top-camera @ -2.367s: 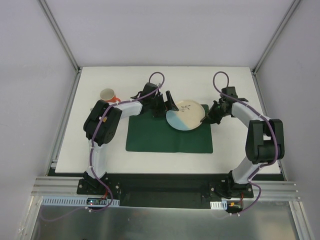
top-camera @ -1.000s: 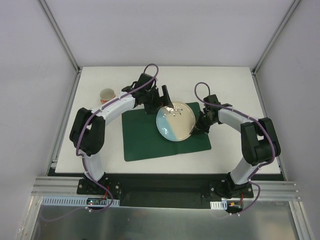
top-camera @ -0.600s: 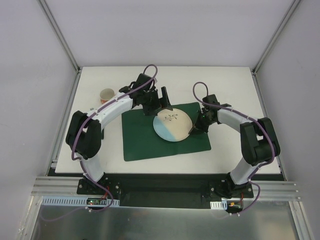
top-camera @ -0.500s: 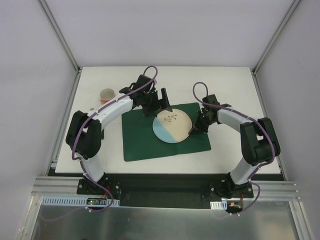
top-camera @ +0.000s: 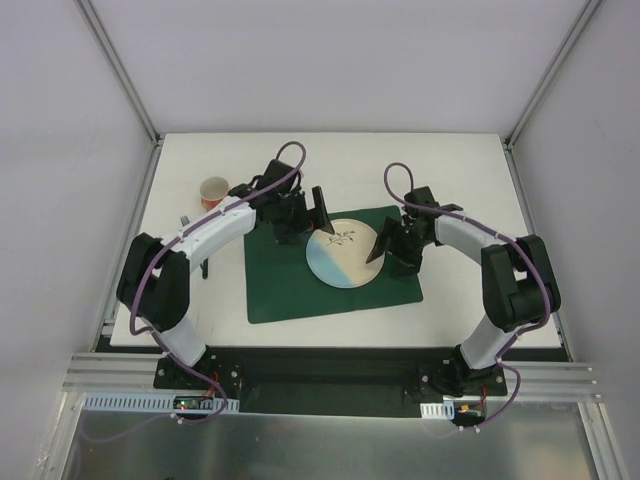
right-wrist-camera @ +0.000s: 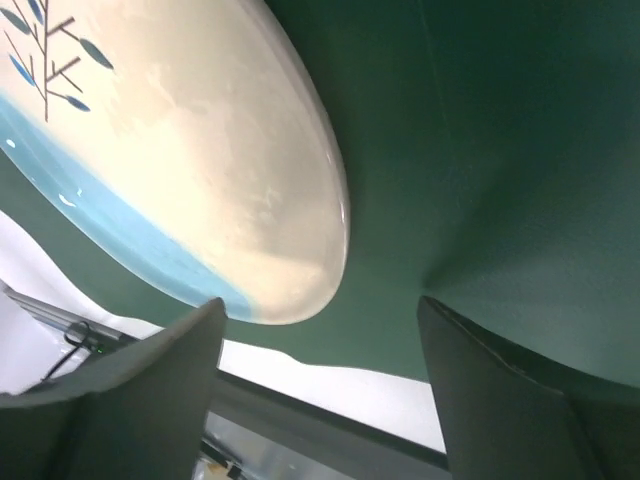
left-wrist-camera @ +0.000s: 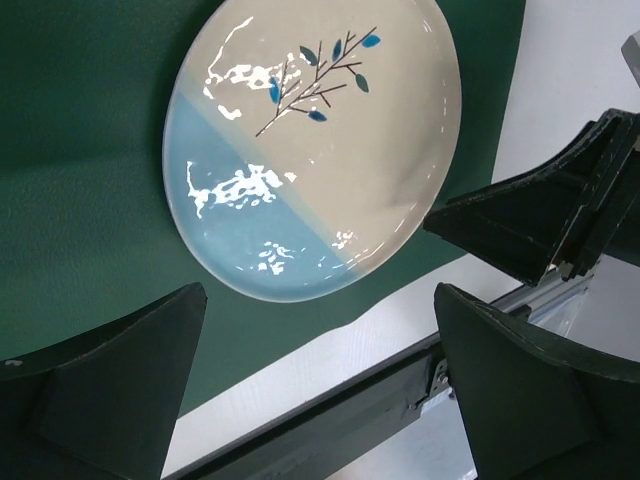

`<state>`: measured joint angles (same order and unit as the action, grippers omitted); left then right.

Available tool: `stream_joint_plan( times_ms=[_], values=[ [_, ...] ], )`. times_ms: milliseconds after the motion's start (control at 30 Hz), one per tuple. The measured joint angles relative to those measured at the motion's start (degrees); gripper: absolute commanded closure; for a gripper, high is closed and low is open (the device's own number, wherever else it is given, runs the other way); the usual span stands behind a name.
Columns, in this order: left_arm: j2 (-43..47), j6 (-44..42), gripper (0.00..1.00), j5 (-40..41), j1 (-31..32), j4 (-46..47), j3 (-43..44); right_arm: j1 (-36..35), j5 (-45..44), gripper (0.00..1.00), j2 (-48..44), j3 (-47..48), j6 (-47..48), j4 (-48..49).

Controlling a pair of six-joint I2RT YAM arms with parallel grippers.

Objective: Set the dinner table for one person
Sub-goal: Move the plate onto the napkin.

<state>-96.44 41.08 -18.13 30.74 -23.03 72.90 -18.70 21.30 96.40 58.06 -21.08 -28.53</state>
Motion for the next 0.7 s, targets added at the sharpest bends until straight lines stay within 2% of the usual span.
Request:
stream_joint_plan(
  times_ms=[200,367,467,500,567,600,633,700],
  values=[
    [6.88,-0.07,0.01,0.66,-0.9,-0.81,-6.29,-0.04,-1.9,0.16,-0.24,2.97,1.92,-3.43],
    [10.36,0.48,0.02,0.63,-2.8,-3.13,-15.15,0.68,-4.24,0.26,-0.28,6.03,4.83,-5.66],
    [10.32,1.31,0.08,0.7,-3.1,-4.79,-18.1,2.69,-4.87,0.44,0.31,7.48,6.4,-6.29],
    [10.32,1.46,0.16,0.74,-3.08,-5.11,-18.58,3.3,-5.16,0.66,0.68,7.89,6.86,-6.45],
    [9.68,1.75,0.34,0.81,-3.1,-5.53,-18.99,4.59,-5.77,0.91,2.1,9.09,8.17,-6.67],
    [8.96,1.77,0.42,0.94,-3.15,-5.53,-18.95,5.16,-5.95,0.99,3.17,9.77,8.7,-6.8],
    [7.8,1.66,0.56,1.18,-3.41,-5.53,-18.73,5.64,-5.95,0.99,4.35,10.45,9.16,-6.95],
    [4.57,1.46,0.59,1.57,-4.0,-5.53,-17.79,6.32,-5.4,0.99,7.37,11.98,10.23,-7.13]
  ],
)
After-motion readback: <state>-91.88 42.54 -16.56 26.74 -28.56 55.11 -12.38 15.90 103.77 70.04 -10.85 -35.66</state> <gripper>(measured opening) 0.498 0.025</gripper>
